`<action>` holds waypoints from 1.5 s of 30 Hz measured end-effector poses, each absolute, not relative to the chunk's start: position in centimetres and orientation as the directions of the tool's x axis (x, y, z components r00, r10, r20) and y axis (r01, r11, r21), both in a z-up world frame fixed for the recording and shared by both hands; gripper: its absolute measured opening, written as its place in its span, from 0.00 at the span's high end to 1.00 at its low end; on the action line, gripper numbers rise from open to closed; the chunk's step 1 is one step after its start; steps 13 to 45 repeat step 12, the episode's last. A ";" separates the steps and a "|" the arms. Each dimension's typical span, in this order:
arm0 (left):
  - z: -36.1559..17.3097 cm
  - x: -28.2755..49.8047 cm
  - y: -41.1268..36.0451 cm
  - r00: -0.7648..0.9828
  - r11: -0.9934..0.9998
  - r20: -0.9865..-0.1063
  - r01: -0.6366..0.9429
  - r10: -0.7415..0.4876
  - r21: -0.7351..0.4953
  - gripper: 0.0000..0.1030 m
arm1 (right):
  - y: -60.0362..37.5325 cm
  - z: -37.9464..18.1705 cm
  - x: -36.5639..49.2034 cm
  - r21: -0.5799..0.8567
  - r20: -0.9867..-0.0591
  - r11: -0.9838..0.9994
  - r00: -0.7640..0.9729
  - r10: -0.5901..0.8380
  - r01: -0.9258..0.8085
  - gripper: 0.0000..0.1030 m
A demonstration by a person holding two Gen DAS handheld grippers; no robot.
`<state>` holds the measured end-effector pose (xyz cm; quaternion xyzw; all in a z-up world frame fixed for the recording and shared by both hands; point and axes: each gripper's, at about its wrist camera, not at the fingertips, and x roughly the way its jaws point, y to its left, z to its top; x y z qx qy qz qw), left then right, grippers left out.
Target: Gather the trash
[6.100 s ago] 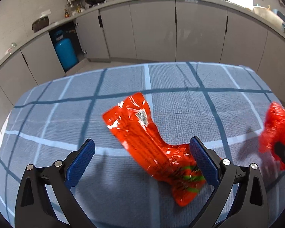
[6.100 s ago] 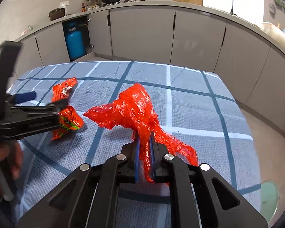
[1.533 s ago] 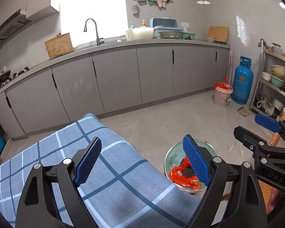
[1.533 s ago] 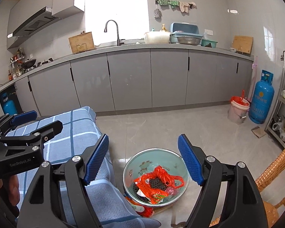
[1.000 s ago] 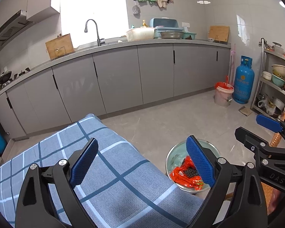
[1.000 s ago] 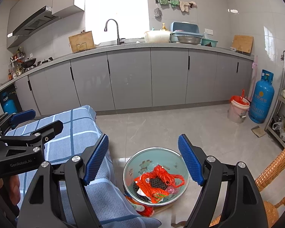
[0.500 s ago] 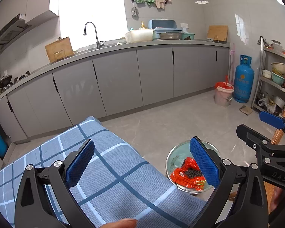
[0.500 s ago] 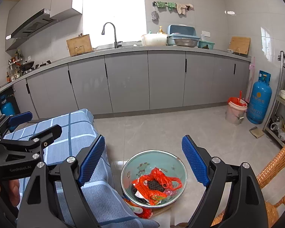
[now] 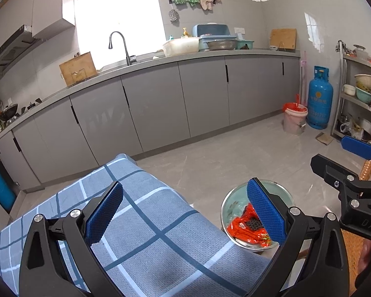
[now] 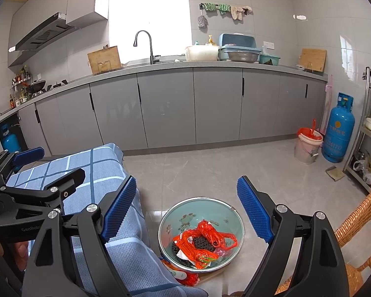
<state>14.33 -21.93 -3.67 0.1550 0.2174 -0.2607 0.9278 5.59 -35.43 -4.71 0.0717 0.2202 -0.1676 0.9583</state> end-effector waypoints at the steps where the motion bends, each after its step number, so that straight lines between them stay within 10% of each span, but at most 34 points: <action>1: -3.7 14.3 -21.9 0.769 0.815 -0.483 0.553 -0.418 0.175 0.04 | -35.5 -4.7 5.6 0.065 -0.446 0.934 0.847 -0.289 0.352 0.19; 45: -3.4 14.2 -21.6 0.760 0.808 -0.485 0.565 -0.433 0.164 0.04 | -35.4 -4.5 5.8 0.063 -0.446 0.935 0.848 -0.287 0.349 0.18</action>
